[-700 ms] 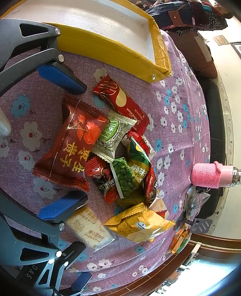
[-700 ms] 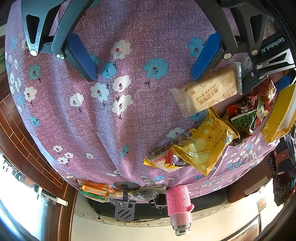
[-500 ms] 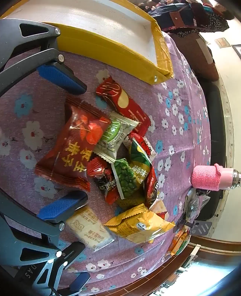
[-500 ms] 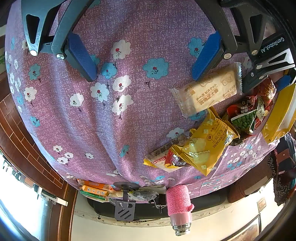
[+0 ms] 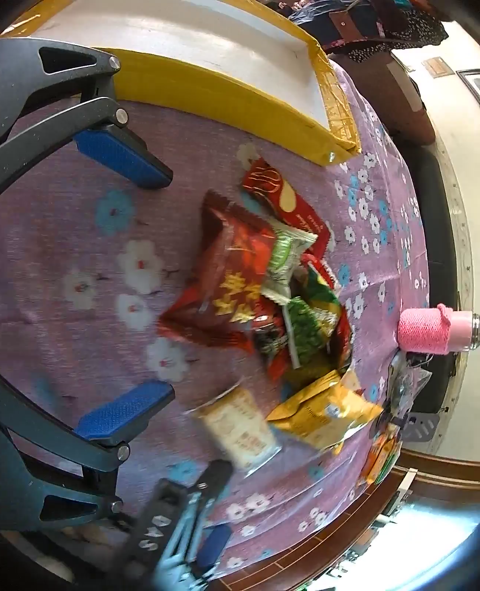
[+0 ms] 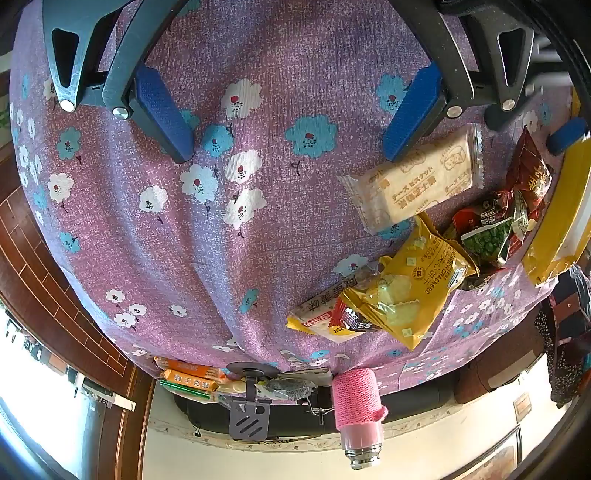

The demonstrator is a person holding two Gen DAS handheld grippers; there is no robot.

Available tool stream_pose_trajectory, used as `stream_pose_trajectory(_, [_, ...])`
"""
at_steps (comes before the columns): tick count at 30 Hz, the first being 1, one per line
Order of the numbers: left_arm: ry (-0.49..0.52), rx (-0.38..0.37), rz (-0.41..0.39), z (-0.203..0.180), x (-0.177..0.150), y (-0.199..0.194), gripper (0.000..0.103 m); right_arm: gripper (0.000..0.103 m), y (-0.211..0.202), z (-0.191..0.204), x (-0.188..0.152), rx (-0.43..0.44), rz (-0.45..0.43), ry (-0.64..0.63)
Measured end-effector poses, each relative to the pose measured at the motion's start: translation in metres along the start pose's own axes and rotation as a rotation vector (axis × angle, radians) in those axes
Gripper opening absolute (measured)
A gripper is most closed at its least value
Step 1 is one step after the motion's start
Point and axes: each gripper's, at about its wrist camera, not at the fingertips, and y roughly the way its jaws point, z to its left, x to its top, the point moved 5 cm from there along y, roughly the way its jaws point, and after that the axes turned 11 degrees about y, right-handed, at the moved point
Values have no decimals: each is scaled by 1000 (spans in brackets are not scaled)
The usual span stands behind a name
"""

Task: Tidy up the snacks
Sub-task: 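Grasp the red candy packet with the left tool while the right tool grasps the cream biscuit pack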

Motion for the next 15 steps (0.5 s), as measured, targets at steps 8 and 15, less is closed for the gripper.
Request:
stream_pose_trajectory(8, [78,-67,16,-8,-21,-16,103,103,1,0,0,2,32,-12])
stream_pose_trajectory(15, [94,-105,61,-4,-27,-20,99,103,3,3,1,4,51,-36])
